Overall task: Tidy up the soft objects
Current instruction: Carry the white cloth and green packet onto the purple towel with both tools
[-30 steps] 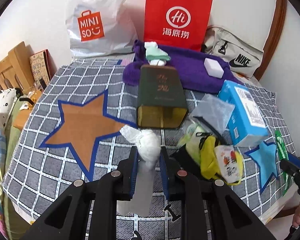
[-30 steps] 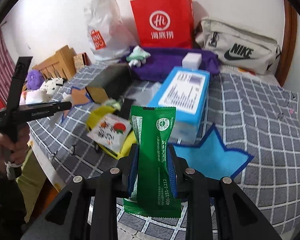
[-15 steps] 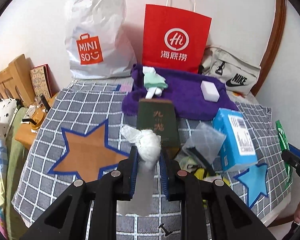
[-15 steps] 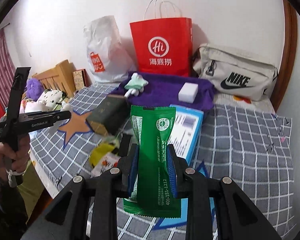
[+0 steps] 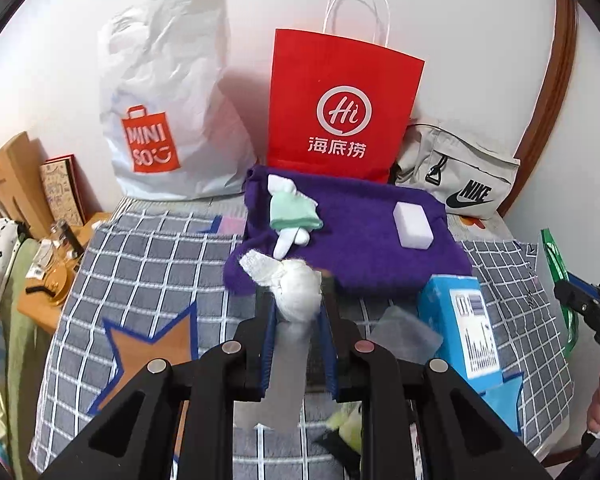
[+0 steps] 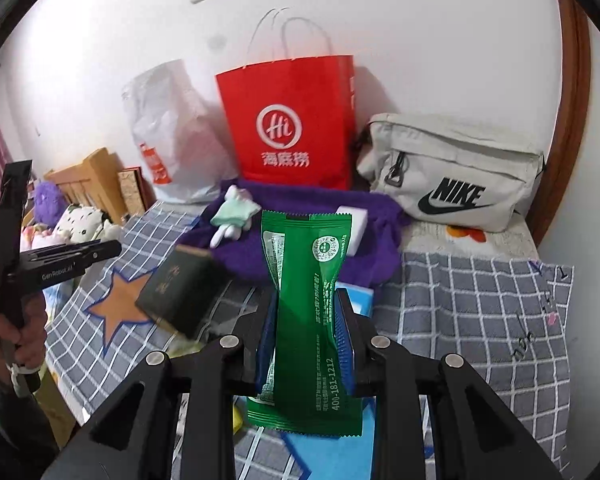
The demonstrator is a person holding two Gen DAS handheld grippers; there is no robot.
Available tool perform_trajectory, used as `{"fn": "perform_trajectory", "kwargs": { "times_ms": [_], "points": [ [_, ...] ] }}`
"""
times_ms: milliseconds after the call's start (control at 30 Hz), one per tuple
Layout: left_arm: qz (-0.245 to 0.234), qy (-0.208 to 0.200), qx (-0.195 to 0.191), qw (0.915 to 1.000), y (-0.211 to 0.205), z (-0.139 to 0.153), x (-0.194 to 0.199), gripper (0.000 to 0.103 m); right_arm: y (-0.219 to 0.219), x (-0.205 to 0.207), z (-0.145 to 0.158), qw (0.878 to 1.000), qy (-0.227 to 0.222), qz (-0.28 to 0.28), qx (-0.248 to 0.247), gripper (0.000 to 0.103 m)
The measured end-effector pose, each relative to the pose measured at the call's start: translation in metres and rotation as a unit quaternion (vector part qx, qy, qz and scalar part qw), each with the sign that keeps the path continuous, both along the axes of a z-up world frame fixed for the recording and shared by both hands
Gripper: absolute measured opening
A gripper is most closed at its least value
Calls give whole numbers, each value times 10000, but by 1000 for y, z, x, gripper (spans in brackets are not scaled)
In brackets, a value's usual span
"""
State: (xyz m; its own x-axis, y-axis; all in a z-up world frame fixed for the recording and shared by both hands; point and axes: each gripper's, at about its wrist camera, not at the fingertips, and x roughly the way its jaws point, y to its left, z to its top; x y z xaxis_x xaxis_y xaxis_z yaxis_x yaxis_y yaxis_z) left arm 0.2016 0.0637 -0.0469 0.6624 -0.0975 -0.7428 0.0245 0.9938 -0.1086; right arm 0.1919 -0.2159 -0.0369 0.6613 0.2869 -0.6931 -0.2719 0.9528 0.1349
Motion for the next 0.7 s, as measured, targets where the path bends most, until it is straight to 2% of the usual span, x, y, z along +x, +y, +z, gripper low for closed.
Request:
{"fn": "perform_trajectory", "kwargs": {
  "times_ms": [700],
  "points": [
    [-2, 226, 67, 9997, -5, -18, 105, 20, 10, 120, -23, 9996, 217, 62, 151, 28]
  ]
}}
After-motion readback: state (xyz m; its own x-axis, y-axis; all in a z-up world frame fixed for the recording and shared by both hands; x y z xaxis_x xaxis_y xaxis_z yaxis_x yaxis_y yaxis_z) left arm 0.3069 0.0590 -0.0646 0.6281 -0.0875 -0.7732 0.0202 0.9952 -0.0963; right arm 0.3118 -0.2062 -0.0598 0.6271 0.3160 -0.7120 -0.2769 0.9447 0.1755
